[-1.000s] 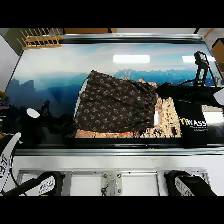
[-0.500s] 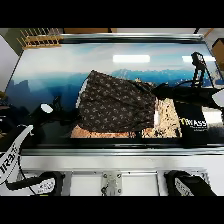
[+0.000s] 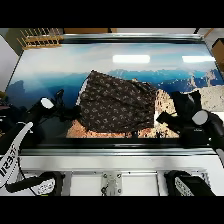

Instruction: Fold the clothes and pants, and hang the long-sleeved shirts on hangers.

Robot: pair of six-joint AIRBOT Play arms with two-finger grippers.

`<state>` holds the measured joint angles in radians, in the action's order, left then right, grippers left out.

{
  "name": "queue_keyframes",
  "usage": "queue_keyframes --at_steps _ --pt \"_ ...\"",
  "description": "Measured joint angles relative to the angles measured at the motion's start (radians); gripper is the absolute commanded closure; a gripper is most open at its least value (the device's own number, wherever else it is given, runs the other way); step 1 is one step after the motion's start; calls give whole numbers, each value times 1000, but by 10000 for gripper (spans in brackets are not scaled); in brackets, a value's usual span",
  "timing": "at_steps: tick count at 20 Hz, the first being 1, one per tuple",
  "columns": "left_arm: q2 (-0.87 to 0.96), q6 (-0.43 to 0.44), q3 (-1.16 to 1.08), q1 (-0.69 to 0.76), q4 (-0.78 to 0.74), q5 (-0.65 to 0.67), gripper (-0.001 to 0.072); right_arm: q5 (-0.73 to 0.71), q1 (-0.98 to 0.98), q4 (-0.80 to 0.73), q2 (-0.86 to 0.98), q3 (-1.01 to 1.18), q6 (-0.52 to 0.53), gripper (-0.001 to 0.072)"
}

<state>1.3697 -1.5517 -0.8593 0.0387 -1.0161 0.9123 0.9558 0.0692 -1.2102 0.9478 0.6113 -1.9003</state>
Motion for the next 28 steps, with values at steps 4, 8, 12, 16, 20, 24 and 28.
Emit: queue_keyframes --at_steps 4,8,12,16,20,24,28 --pt "-21 1 -2 0 -25 20 703 -214 6 168 3 -177 -76 40" --pt "-27 2 -2 0 -29 27 703 -397 -48 285 33 -237 -79 40" --pt "-28 4 -2 0 -31 31 703 -548 -143 360 76 -249 -78 41" --pt "-28 4 -2 0 -31 31 703 -644 -207 386 120 -247 -70 150" --pt "-28 4 -2 0 -31 31 703 -655 -227 391 156 -238 -13 624" --pt "-29 1 -2 0 -31 31 704 -615 -230 388 164 -190 143 696" --pt "-84 2 -55 -28 -35 45 704 -447 -198 248 157 -9 240 697"
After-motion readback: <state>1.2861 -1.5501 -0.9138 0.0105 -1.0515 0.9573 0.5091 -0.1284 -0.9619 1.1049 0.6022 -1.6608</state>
